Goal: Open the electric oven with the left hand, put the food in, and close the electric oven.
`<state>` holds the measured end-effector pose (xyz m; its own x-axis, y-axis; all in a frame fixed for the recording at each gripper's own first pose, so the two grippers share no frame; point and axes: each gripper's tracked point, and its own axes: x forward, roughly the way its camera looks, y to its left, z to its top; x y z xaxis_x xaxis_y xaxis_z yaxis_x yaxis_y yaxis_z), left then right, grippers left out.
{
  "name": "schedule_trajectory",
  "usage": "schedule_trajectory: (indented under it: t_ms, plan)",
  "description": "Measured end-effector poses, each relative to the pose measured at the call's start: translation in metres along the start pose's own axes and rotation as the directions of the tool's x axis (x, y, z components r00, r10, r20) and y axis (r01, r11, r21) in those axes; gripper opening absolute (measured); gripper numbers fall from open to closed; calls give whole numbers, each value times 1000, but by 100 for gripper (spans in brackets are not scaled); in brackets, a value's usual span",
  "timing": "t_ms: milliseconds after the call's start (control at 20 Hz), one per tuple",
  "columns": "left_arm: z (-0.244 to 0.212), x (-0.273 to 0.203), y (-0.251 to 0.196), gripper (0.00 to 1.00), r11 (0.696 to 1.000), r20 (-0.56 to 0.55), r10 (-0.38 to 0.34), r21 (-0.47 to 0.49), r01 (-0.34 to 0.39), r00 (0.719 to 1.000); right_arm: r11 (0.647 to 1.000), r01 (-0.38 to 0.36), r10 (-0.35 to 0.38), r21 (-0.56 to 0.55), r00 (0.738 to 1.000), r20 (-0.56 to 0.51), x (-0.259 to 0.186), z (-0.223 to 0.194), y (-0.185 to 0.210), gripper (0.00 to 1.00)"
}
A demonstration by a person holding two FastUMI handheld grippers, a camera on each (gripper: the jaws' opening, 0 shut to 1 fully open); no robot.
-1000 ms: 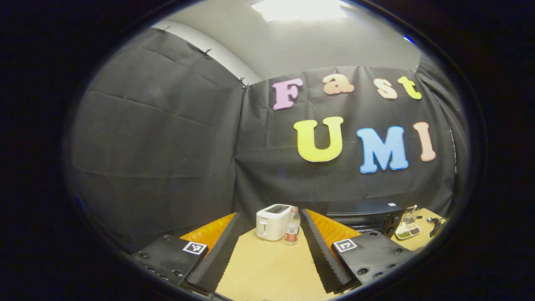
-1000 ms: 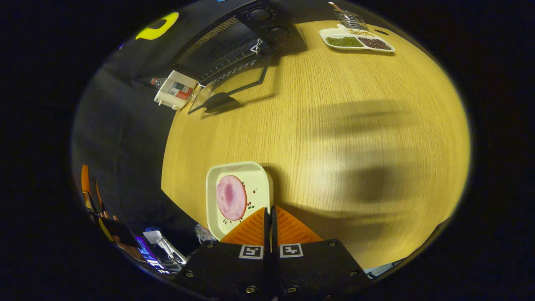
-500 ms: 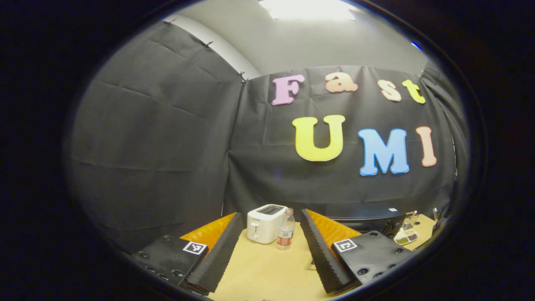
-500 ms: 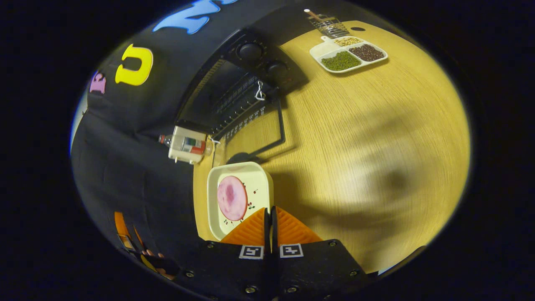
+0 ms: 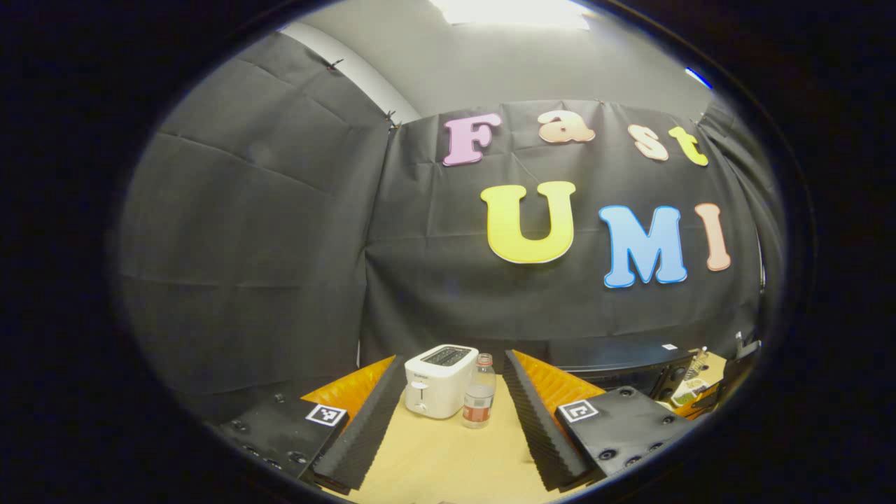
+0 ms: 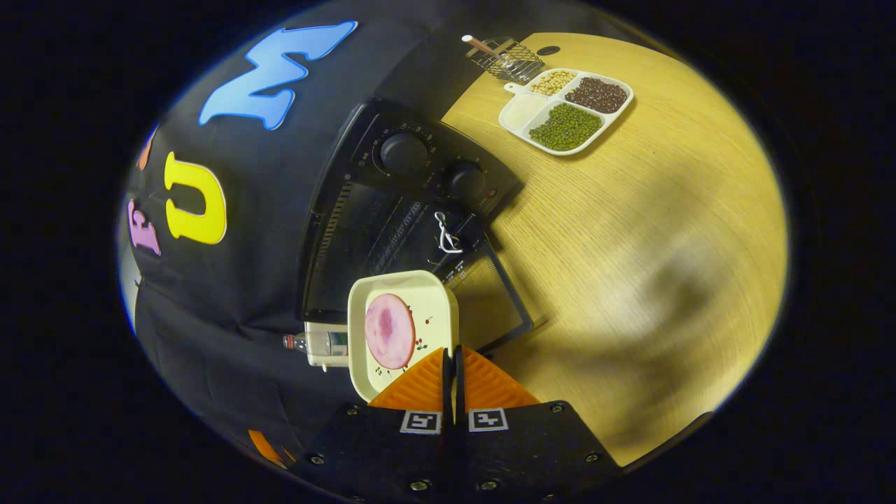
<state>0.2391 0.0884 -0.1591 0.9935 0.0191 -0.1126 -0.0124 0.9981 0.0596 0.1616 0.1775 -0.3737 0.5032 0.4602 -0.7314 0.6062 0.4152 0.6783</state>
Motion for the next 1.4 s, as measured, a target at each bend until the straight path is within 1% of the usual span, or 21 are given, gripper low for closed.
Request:
schedule_trajectory:
  t_ms: [200,300,350,400,450,650,750,800,850,900,950,1000,1050,1100,1150,1250,1300,1400]
  plan:
    - [-11,21,10,99,1000,-25,-5,19,5,1000,989,-53,42,139,996,81,28,14,21,0]
    - [-16,27,11,98,1000,-42,-14,7,14,999,976,-83,64,203,993,99,42,17,32,0]
    - [-19,29,10,98,1000,-51,-19,-1,19,999,971,-85,61,224,992,111,48,20,36,0]
    - [-23,31,10,98,1000,-60,-25,-6,24,998,968,-82,53,236,990,127,53,22,37,0]
    - [-26,34,9,94,1000,-69,-29,-9,29,997,966,-80,45,246,988,145,59,25,39,0]
    - [-35,42,10,94,999,-90,-38,0,38,995,943,-127,61,308,974,216,77,42,54,0]
    - [-41,45,12,94,999,-101,-36,-3,36,994,943,-136,52,305,962,267,81,53,55,0]
    - [-44,44,13,94,999,-109,-36,-11,35,993,938,-151,58,312,956,288,80,56,59,3]
    - [-46,44,12,99,999,-117,-38,-18,36,992,930,-175,75,324,952,296,83,57,64,3]
    - [-50,43,11,99,999,-127,-43,-26,40,991,914,-224,119,337,945,305,80,59,73,6]
    - [-50,42,10,98,998,-130,-51,-35,47,990,899,-273,169,343,938,302,79,58,82,7]
    - [-51,41,8,99,998,-131,-55,-39,50,990,887,-297,202,354,938,281,78,53,86,16]
    - [-52,42,5,98,998,-133,-59,-39,54,989,878,-316,231,358,937,261,78,47,90,20]
    - [-52,42,2,98,997,-137,-65,-38,61,988,872,-334,262,357,936,235,71,42,92,51]
    - [-52,43,-5,98,997,-133,-74,-34,70,988,883,-329,268,336,939,214,65,33,92,57]
    - [-54,41,-22,99,995,-125,-104,-5,104,987,925,-299,252,235,944,212,54,30,86,99]
    - [-57,39,-33,94,992,-129,-126,3,127,984,938,-291,248,187,943,223,46,31,84,97]
    - [-64,34,-56,94,985,-145,-171,-11,171,975,951,-288,259,114,941,218,29,28,85,97]
